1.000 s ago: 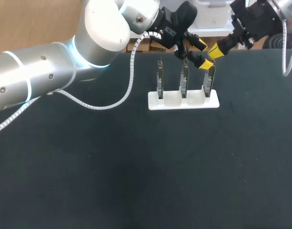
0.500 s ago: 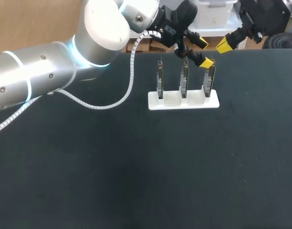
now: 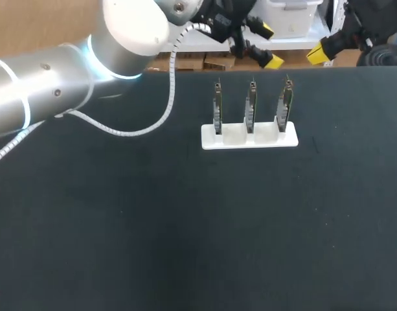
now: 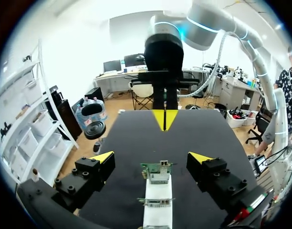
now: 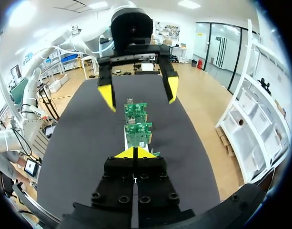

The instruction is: Pick up the optical module with the left hand, and insert it into the network port with the right hand.

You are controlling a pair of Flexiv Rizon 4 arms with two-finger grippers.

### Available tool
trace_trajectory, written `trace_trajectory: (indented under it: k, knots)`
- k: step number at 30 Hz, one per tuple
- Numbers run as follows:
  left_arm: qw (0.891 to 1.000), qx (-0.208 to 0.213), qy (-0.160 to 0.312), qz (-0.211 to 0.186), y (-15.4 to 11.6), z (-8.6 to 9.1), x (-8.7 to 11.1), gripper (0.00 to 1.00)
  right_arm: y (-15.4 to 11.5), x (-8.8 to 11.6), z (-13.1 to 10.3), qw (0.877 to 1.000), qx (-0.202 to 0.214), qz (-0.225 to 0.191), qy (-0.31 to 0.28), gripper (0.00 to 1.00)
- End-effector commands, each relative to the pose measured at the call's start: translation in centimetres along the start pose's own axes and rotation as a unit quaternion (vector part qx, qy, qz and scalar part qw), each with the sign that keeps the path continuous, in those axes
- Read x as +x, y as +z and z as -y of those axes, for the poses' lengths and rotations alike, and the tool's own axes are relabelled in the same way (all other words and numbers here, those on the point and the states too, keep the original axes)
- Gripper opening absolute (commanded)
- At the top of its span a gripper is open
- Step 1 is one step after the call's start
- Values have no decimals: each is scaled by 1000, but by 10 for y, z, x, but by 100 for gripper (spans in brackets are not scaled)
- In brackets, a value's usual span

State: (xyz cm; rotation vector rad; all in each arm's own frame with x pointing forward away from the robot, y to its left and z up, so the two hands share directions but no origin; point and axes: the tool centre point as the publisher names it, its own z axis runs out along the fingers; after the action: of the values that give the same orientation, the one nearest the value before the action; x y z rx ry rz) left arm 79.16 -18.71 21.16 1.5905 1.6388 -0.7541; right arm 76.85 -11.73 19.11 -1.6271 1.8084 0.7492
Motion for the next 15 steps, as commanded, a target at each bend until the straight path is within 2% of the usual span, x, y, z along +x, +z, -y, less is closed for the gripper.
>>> trace_trajectory:
  k: [1, 4, 5, 6, 7, 15]
  knots:
    - [1000, -24, 3, 6, -18, 11, 0, 100, -2, 0, -7, 1000, 24, -3, -2, 0]
    - [1000, -28, 5, 9, -23, 9, 0, 100, -3, -1, -5, 999, 34, -7, 4, 0]
    - [1000, -28, 8, 11, -23, 10, 0, 100, -3, 0, -4, 999, 39, -3, 13, 20]
    - [999, -30, 8, 13, -24, 10, -1, 100, -3, 0, -4, 999, 39, -3, 13, 92]
    - [999, -30, 8, 13, -24, 10, -1, 100, -3, 0, -4, 999, 39, -3, 13, 100]
    - [999, -30, 8, 13, -24, 10, -1, 100, -3, 0, -4, 999, 39, -3, 13, 100]
